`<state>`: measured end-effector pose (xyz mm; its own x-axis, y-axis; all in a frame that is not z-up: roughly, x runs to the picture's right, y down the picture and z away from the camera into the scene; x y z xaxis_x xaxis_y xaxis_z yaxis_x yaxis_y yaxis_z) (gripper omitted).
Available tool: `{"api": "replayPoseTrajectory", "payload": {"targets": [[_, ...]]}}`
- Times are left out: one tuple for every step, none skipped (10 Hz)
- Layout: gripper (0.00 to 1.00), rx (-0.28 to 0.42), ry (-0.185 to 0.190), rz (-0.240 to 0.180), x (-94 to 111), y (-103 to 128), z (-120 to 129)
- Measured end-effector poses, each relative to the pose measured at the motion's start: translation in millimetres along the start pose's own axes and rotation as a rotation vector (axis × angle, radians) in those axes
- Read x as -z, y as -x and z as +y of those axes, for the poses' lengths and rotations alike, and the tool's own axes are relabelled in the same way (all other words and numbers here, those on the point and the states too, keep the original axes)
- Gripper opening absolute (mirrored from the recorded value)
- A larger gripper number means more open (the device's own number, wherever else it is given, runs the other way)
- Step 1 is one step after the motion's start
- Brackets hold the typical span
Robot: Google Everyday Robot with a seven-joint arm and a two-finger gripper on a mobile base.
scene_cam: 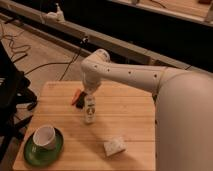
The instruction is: Stand the bottle upright
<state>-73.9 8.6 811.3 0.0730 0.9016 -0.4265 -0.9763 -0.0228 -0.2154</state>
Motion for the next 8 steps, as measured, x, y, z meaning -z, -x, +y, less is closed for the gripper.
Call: {"api": "replayPoseTrajectory", "payload": {"targets": [[0.0, 0.0, -0.003, -0.003, 1, 2, -1], [0.0, -0.001, -0.017, -0.027, 8, 12, -3], [0.0, -0.015, -0.035, -0.059, 18, 28, -9], [0.0, -0.028, -0.05, -0.088, 28, 42, -15], [0.0, -0.039, -0.062, -0.119, 37, 55, -19], [0.0, -0.043, -0.07, -0.145, 44, 65, -21], [0.0, -0.045, -0.078, -0.193, 53, 82, -22], [0.0, -0.043, -0.08, -0.219, 57, 91, -22]]}}
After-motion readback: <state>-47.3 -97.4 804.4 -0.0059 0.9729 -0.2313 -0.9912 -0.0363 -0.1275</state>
